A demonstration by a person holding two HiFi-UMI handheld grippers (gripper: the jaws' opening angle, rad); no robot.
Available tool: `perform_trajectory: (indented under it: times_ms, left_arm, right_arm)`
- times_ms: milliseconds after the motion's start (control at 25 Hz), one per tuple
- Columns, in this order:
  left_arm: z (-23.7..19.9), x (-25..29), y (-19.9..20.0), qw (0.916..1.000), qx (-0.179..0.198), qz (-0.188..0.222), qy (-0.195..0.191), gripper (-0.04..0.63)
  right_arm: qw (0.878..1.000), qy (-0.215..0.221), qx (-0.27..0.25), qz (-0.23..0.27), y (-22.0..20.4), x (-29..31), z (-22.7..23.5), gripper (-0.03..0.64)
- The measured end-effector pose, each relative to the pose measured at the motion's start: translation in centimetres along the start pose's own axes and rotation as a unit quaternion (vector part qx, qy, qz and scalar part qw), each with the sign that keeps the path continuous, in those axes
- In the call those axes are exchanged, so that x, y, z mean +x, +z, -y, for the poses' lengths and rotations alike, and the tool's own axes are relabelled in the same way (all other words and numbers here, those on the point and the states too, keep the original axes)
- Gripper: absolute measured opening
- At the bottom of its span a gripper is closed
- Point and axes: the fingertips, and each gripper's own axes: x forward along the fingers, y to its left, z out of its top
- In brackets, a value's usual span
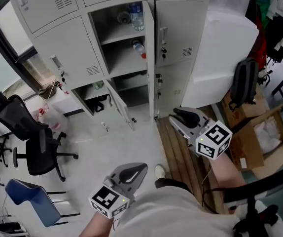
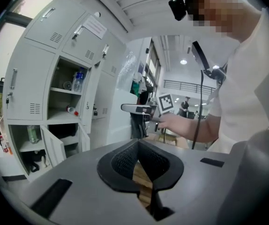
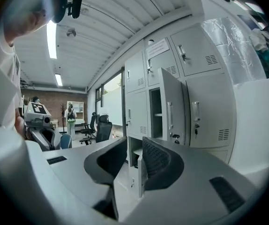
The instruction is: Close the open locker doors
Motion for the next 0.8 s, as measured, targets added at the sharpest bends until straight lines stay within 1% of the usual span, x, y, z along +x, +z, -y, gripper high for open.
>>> perform_trajectory:
  times_ms: [80, 240, 440, 560, 800]
  left_arm:
    - [-1.3, 1.9, 0.8, 1.0, 0.003, -0.006, 0.004, 0.011]
    - [-4.2, 5.5, 3.1, 0.9999, 0.001, -0.003, 0.014, 0.009]
    - [-6.9, 9.2, 5.0, 0.9994, -0.002, -0.004, 0.035, 0.011]
    - [-7.8, 10.6, 5.5, 0.9991, -0.003, -0.003, 0.041, 0.011]
    - [-9.5, 11.4, 5.7, 0.9981, -0.011, -0.006, 0.06, 0.011]
  right_arm:
    - [1.0, 0.012, -0.003, 0.006, 0.6, 1.6, 2.4, 0.072]
    - [0.999, 0.037, -0.006, 0.022, 2.5, 4.7, 6.9, 0.077]
    - [0.996, 0.085, -0.007, 0.03, 3.4, 7.9, 10.6, 0.1]
    - [0.993, 0.109, 0.001, 0.037, 3.7, 9.4, 12.0, 0.115]
    - [0.985, 0.163, 0.003, 0.048, 4.6, 11.7, 12.5, 0.152]
